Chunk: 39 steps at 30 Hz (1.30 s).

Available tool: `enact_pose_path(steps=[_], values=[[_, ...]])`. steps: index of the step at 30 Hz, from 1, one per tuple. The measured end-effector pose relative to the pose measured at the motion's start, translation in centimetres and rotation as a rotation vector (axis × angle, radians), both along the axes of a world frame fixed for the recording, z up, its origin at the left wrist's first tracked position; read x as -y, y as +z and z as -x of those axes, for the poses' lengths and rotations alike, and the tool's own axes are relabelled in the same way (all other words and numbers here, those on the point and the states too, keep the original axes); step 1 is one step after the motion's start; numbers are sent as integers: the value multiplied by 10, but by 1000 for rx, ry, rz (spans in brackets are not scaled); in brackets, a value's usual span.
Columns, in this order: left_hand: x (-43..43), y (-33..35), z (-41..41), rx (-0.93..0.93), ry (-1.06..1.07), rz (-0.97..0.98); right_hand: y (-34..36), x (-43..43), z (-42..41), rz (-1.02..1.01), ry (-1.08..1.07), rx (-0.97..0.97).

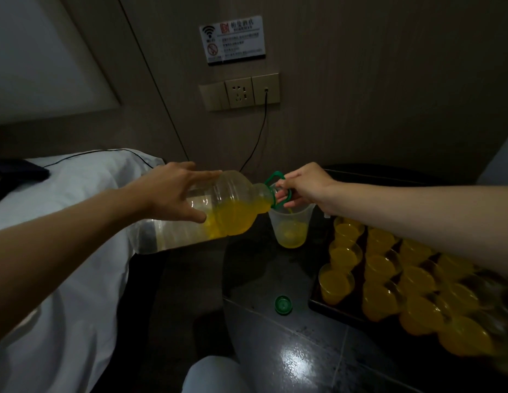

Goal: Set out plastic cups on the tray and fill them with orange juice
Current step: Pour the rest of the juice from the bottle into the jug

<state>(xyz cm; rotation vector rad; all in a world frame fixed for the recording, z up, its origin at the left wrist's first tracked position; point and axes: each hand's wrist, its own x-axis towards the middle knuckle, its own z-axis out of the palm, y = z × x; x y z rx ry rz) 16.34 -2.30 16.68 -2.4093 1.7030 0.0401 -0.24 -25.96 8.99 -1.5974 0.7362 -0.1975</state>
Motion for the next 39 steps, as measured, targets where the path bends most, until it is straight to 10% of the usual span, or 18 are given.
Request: enact_pose_path(steps=[39], values=[[-1, 20, -3, 43, -39, 14, 9, -8, -1, -36, -18, 59]])
